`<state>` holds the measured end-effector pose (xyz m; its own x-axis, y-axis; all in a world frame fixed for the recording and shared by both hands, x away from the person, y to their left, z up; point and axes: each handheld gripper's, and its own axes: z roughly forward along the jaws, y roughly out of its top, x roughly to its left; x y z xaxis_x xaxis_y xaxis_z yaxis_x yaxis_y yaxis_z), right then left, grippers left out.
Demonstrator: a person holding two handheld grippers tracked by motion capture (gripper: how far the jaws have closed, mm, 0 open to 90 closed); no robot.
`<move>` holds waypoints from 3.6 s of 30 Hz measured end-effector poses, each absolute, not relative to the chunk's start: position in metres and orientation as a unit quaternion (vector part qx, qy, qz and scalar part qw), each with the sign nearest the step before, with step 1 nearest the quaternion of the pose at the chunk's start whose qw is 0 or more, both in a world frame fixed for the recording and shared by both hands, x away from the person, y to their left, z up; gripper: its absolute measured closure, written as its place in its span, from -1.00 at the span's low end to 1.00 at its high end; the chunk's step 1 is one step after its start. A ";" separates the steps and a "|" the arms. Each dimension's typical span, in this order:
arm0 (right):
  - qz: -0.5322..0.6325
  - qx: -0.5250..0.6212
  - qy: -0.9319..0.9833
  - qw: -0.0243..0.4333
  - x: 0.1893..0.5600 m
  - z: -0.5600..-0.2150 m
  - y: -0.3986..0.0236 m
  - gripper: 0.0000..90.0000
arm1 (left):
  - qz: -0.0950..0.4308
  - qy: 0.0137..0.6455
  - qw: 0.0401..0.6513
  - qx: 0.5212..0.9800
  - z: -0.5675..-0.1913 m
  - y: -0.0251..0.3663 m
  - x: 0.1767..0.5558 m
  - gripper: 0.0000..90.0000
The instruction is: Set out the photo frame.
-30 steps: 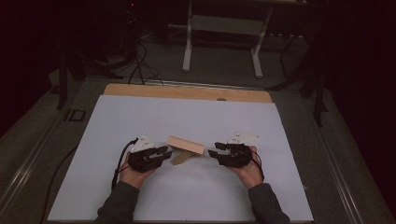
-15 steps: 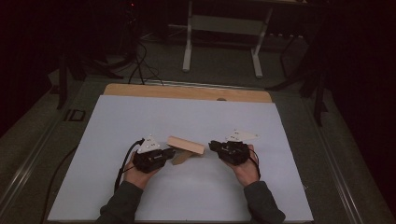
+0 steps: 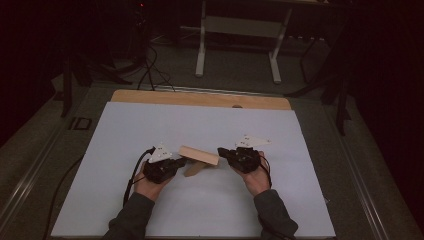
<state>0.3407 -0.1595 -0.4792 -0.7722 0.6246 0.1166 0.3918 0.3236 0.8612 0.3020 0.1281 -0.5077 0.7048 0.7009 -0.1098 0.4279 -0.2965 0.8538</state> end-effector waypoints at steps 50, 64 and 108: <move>0.490 0.287 0.815 0.115 0.326 -0.478 -0.155 0.99 | 0.140 0.344 0.482 0.794 -0.501 0.103 0.301 1.00; 0.488 0.272 0.821 0.112 0.321 -0.477 -0.151 0.99 | 0.137 0.342 0.476 0.798 -0.504 0.098 0.303 1.00; 0.486 0.247 0.832 0.102 0.316 -0.475 -0.133 0.99 | 0.121 0.349 0.482 0.794 -0.507 0.101 0.318 1.00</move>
<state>0.3159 -0.1330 -0.4751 -0.8571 0.5102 0.0716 0.3128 0.4048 0.8592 0.3183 0.1013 -0.5072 0.7276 0.6705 -0.1450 0.4380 -0.2913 0.8505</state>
